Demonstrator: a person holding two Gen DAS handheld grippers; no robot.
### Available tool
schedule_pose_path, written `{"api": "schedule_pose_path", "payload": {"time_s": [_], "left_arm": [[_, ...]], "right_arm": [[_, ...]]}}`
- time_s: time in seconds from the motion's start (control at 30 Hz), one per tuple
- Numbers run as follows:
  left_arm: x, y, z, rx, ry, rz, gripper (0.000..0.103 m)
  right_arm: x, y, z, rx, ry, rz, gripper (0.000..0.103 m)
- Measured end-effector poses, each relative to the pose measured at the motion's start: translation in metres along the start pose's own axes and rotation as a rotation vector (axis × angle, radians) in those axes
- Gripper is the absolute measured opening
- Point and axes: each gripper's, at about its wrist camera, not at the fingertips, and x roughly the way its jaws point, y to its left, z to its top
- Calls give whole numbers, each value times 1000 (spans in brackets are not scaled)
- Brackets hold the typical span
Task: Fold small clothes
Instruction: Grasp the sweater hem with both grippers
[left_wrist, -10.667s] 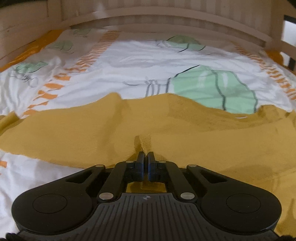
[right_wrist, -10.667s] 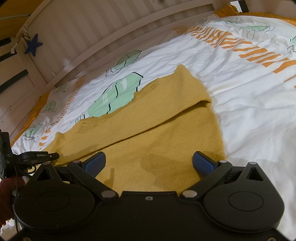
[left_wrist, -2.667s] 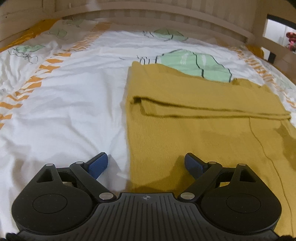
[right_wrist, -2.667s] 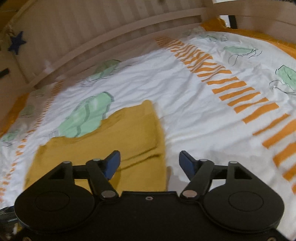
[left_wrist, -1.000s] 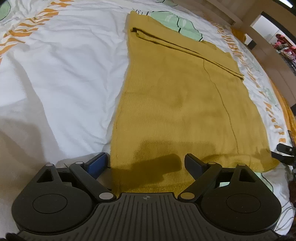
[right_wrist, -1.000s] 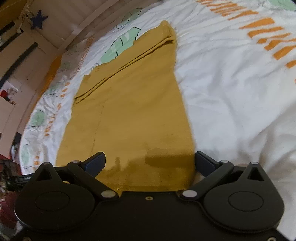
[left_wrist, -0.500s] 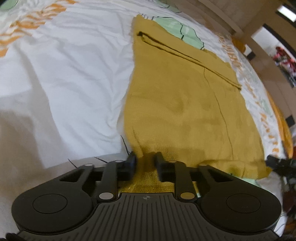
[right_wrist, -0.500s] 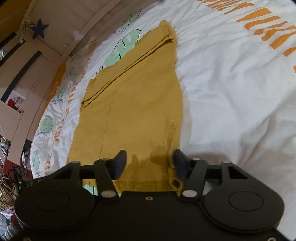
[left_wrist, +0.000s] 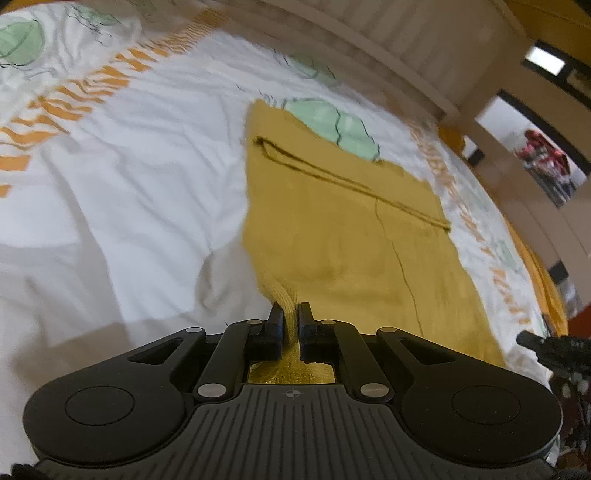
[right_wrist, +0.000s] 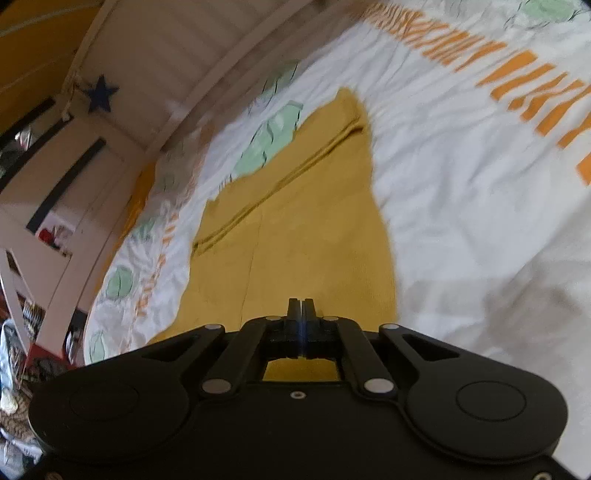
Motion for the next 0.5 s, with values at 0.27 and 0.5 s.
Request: {"api": "schedule_pose_path", "payload": {"time_s": [0.27,0.5], "left_arm": [[7,3,-9,-8,43,9,7],[6,12,-10,-46,41,2,7]], "right_arm": [[11,-13,-2,15,109,-116,48],[35,-2,-2,-118,207,-214,58]]}}
